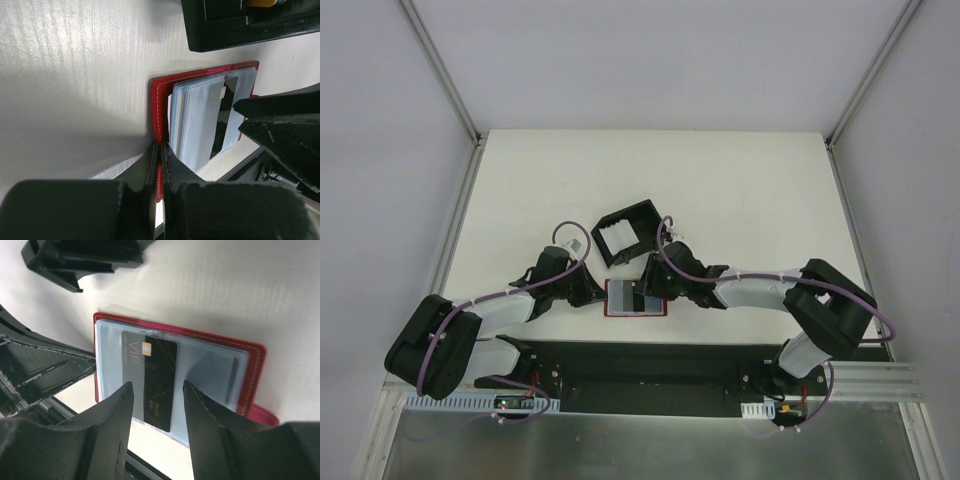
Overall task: Put the credit cards into the card holder
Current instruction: Insert the credit card into the card holder.
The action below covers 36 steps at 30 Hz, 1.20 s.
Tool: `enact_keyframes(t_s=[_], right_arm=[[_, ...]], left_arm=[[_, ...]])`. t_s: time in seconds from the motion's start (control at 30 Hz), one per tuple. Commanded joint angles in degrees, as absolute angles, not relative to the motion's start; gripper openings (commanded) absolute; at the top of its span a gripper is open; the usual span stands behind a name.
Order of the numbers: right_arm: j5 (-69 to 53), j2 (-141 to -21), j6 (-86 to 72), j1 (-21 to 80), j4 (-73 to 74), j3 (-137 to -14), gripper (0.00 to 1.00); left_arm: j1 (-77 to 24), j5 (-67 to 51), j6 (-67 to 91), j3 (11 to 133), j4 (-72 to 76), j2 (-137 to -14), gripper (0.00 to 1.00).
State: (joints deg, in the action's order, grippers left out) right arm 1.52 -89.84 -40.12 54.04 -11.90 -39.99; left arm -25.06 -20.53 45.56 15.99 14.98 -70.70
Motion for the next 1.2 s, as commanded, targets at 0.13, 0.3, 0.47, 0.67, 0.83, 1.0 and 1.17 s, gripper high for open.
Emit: enact_keyframes(t_s=[0.13,0.3,0.47,0.67,0.83,1.0,1.17], right_arm=[[-1.3,-94.0,-38.1,56.5,-8.3,-44.1,0.44],[-3.8,-94.9,-37.5,56.6,-11.3,-44.7,0.41],[-6.1,-96.9,-37.3,56.6,-13.9,-46.6,0.41],[-7.8,-96.8,-38.7,56.8,-18.7,-46.2,0.40],[-9.9,-96.9,-38.8,57.0,-20.6,-46.7,0.36],[-10.9,-97.6,-38.2,57.0,-20.5,-47.7,0.33],[-4.5,-95.0,-36.4,57.0,-13.1,-47.5,0.39]], left_arm=[[-25.0,-18.3,42.6,14.4,8.2,-71.0,0.00],[-25.0,-18.3,42.7,14.3,8.1,-70.8,0.00],[-25.0,-18.5,42.6,14.2,8.2,-70.8,0.00],[-25.0,-18.3,42.6,14.0,8.2,-70.6,0.00],[-25.0,-18.3,42.7,14.0,8.2,-70.6,0.00],[-25.0,-18.5,42.5,14.2,8.3,-70.8,0.00],[-25.0,-18.3,42.7,13.9,8.2,-70.1,0.00]])
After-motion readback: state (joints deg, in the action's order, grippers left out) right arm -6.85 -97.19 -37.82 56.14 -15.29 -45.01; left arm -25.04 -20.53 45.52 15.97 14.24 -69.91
